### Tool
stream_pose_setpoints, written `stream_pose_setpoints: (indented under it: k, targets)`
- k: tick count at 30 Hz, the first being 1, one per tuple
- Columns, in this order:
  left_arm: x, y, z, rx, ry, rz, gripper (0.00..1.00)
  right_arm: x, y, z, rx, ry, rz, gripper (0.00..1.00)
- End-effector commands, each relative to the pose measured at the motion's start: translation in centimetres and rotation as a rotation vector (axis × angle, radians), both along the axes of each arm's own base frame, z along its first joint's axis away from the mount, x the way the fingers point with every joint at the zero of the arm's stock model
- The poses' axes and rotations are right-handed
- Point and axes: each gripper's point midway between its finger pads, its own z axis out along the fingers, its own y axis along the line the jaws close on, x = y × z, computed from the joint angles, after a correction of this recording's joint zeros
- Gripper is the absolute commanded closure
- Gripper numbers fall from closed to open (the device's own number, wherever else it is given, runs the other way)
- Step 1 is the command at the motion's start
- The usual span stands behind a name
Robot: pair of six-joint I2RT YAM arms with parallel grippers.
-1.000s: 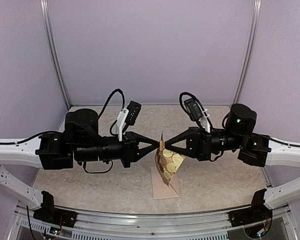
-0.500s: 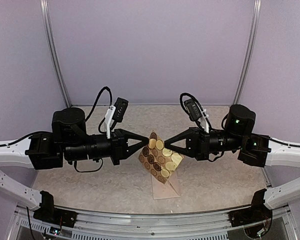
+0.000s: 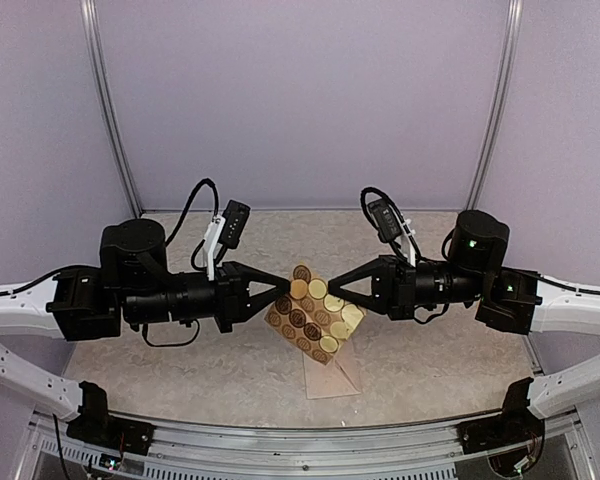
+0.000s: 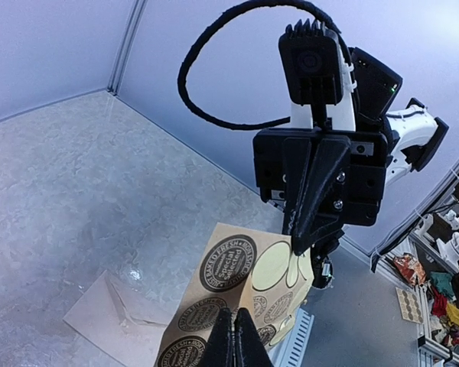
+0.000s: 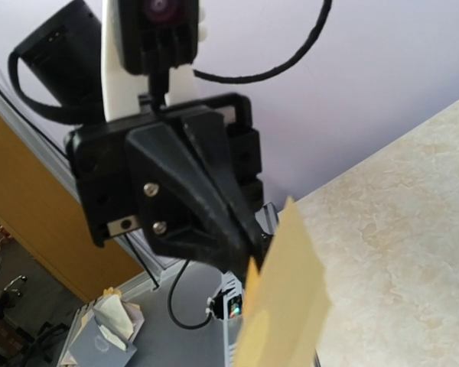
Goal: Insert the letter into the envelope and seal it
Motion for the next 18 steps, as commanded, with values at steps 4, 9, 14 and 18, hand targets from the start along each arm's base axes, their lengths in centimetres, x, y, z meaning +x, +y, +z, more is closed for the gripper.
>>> stream_pose_setpoints:
  k: [4, 9, 14, 18]
  targets:
    - [-0.9, -0.1, 0.4, -0.043, 0.013, -0.062, 0.82, -0.2, -0.2, -0.3, -0.004, -0.002, -0.005, 1.0]
    - [-1.0, -0.6, 0.3, -0.047, 0.014, -0.076, 0.72, -0.3, -0.2, -0.4, -0.005, 0.001, 0.0, 1.0]
    - [-1.0, -1.1, 0.3, -0.049, 0.017, -0.089, 0.73, -0.3, -0.1, -0.5, -0.008, 0.002, 0.003, 1.0]
    - [-1.3, -1.3, 0.1, -0.05, 0.023, -0.108, 0.81, -0.1, -0.2, -0.6, -0.009, 0.001, -0.006, 1.0]
